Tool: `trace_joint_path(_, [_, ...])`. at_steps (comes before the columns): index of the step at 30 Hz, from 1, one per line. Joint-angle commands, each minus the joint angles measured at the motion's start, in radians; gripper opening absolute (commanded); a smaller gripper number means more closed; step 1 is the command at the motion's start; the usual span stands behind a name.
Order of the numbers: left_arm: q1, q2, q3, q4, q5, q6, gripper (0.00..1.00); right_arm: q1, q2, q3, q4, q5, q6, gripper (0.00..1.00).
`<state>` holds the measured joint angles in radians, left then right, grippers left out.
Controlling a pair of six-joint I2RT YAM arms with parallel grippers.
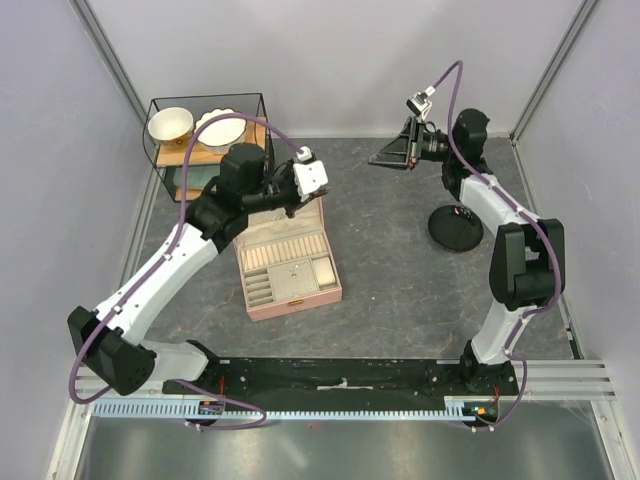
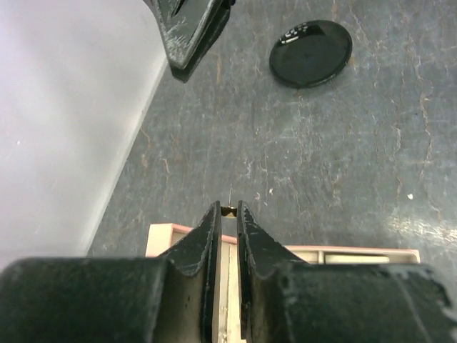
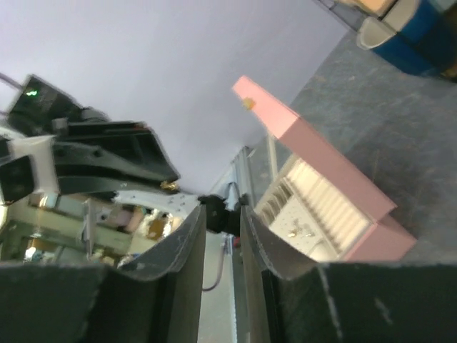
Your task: Organize the mixed jewelry
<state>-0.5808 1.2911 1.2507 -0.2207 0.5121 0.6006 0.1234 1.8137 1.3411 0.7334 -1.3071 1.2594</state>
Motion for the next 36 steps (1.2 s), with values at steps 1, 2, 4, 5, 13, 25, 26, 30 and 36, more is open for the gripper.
trace_joint_path(1, [0.002, 0.056, 0.185, -0.471, -0.070, 0.042, 0.02, -0.001, -0.031, 0.285, -0.897, 0.166, -0.790, 0.33])
trace_joint_path(2, [0.001, 0.063, 0.229, -0.571, -0.082, 0.050, 0.02, 0.005, -0.005, 0.346, -1.160, 0.208, -0.919, 0.32])
trace_joint_path(4, [0.002, 0.079, 0.254, -0.644, -0.139, 0.047, 0.02, 0.007, 0.006, 0.420, -1.238, 0.265, -1.014, 0.33])
trace_joint_path(5, [0.001, 0.080, 0.268, -0.685, -0.156, 0.047, 0.02, 0.008, 0.000, 0.428, -1.264, 0.314, -1.028, 0.34])
trace_joint_path(13, [0.001, 0.059, 0.196, -0.855, -0.207, 0.005, 0.02, 0.090, -0.051, 0.495, -1.448, 0.728, -1.245, 0.38])
trace_joint_path(25, [-0.048, 0.138, 0.148, -0.967, -0.429, 0.015, 0.02, 0.220, -0.090, 0.418, -1.471, 0.922, -1.351, 0.39])
trace_joint_path(26, [-0.059, 0.146, 0.145, -0.974, -0.446, 0.011, 0.02, 0.223, -0.091, 0.420, -1.473, 0.925, -1.351, 0.39])
trace_joint_path(30, [-0.112, 0.197, 0.127, -0.982, -0.530, -0.002, 0.01, 0.225, -0.105, 0.417, -1.471, 0.931, -1.355, 0.39])
trace_joint_path(36, [-0.159, 0.277, 0.124, -1.002, -0.586, -0.015, 0.02, 0.225, -0.132, 0.380, -1.470, 0.933, -1.361, 0.39])
